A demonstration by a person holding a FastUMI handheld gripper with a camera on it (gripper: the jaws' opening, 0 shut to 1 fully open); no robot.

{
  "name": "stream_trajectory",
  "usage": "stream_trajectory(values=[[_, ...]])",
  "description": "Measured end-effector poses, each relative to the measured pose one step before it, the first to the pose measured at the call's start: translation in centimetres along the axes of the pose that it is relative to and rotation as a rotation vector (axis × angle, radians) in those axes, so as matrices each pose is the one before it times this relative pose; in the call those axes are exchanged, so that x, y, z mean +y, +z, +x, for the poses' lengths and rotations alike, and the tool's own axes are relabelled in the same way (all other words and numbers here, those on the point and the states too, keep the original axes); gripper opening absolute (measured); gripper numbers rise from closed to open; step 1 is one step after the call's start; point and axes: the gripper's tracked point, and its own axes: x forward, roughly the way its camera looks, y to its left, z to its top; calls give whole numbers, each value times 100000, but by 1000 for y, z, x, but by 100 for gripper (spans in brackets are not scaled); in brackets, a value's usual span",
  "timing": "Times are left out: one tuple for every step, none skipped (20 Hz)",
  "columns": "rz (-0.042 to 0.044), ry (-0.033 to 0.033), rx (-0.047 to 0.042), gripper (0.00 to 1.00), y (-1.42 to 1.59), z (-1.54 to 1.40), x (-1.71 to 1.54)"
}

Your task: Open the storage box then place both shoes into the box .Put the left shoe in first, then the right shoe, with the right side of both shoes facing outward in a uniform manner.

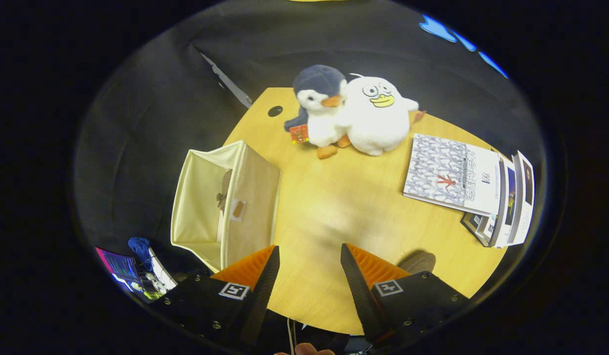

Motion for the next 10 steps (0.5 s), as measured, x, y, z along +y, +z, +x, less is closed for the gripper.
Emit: stream_trajectory(values=[[1481, -330, 138, 77, -474, -108, -922], [1475, -372, 260, 77, -513, -30, -814], [1395, -446, 273, 77, -486, -49, -849], [1694, -224, 297, 77, -574, 80, -781], [1508, -207, 619, 77, -633, 10, -810], [1586, -391, 416, 77, -689, 7, -766], [1450, -528, 527, 77, -570, 90, -895], [1306, -600, 634, 77, -694, 95, -833], [1482, -660, 585, 77, -693, 51, -912], [1743, -192, 407, 77, -611, 81, -729]])
